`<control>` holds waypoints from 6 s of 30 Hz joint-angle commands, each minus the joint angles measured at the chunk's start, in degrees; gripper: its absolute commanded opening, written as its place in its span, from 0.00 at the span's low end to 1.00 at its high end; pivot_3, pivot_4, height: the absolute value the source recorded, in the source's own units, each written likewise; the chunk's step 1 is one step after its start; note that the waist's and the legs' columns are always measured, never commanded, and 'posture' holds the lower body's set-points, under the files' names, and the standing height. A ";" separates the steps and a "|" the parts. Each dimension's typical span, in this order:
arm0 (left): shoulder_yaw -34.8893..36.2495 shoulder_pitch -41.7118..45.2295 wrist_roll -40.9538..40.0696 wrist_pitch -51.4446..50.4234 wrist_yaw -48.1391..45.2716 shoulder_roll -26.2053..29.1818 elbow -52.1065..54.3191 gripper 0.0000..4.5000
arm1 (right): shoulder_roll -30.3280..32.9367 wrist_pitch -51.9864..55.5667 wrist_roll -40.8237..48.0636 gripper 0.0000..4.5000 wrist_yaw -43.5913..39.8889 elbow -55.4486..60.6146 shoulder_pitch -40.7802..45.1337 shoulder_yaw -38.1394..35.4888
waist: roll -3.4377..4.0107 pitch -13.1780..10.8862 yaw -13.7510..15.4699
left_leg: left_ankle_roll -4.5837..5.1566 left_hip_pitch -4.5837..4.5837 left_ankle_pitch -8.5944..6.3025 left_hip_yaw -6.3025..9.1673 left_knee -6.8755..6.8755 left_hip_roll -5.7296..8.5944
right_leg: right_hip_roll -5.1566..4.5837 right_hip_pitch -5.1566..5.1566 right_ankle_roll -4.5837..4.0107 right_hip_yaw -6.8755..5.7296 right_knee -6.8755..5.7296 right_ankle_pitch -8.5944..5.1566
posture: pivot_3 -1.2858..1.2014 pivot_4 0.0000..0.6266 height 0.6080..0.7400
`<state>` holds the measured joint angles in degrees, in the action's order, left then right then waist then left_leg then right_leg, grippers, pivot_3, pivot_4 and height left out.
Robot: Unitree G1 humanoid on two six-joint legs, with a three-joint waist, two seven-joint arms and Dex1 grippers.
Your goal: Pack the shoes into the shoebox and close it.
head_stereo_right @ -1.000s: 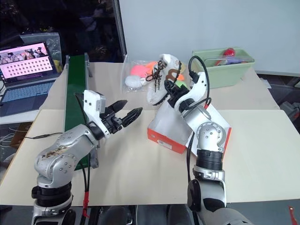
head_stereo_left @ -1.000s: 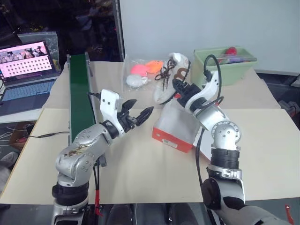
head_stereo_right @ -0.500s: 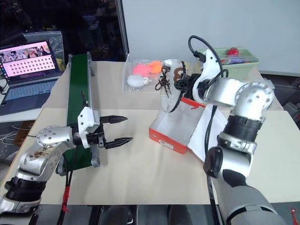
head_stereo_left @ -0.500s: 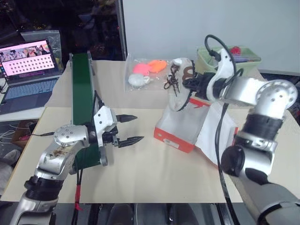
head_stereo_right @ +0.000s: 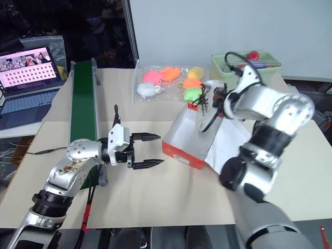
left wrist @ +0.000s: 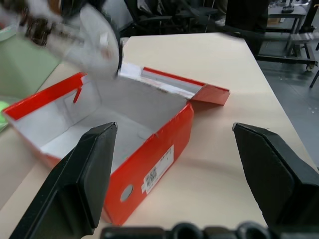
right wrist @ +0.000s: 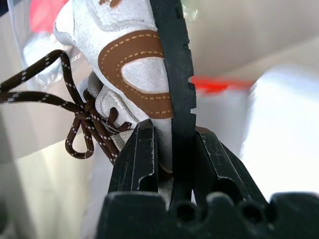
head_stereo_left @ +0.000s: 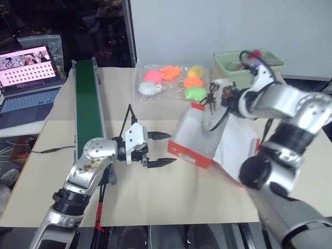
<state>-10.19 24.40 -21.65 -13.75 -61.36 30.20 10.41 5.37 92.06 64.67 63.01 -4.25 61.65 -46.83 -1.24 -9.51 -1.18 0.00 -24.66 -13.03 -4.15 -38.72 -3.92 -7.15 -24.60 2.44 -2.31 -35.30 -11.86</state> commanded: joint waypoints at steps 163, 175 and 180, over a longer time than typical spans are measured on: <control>11.92 6.83 0.83 -20.65 46.73 -22.05 9.66 0.50 | 9.33 -31.35 24.70 1.00 -55.26 3.80 -19.70 23.93 | -0.28 0.27 0.43 | -0.11 -0.12 0.20 0.68 -0.19 0.03 | 0.44 0.17 -0.09 0.12 -0.28 0.05 | 0.52 0.24 0.92; 8.05 4.80 0.63 -21.91 43.43 -20.07 9.60 0.50 | 9.18 -33.42 21.26 1.00 -54.40 4.81 -17.55 29.20 | -0.26 0.27 0.46 | -0.11 -0.03 0.19 0.70 -0.19 0.04 | 0.46 0.27 -0.08 0.18 -0.30 0.04 | 0.52 0.24 0.92; 6.69 4.71 -1.67 -23.44 41.67 -21.14 10.96 0.50 | 7.47 -34.60 17.81 1.00 -55.87 3.17 -14.61 31.60 | -0.26 0.27 0.37 | -0.11 -0.04 0.19 0.70 -0.19 0.04 | 0.46 0.25 -0.08 0.18 -0.31 0.04 | 0.52 0.24 0.92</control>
<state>-2.01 28.18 -20.92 -37.57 -17.59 9.83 17.44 13.69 59.11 82.76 8.69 -1.75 44.49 -15.84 -1.50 -9.25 -0.80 -0.11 -24.70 -12.84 -3.45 -38.92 -3.88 -6.68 -24.35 2.36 -2.12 -35.62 -11.82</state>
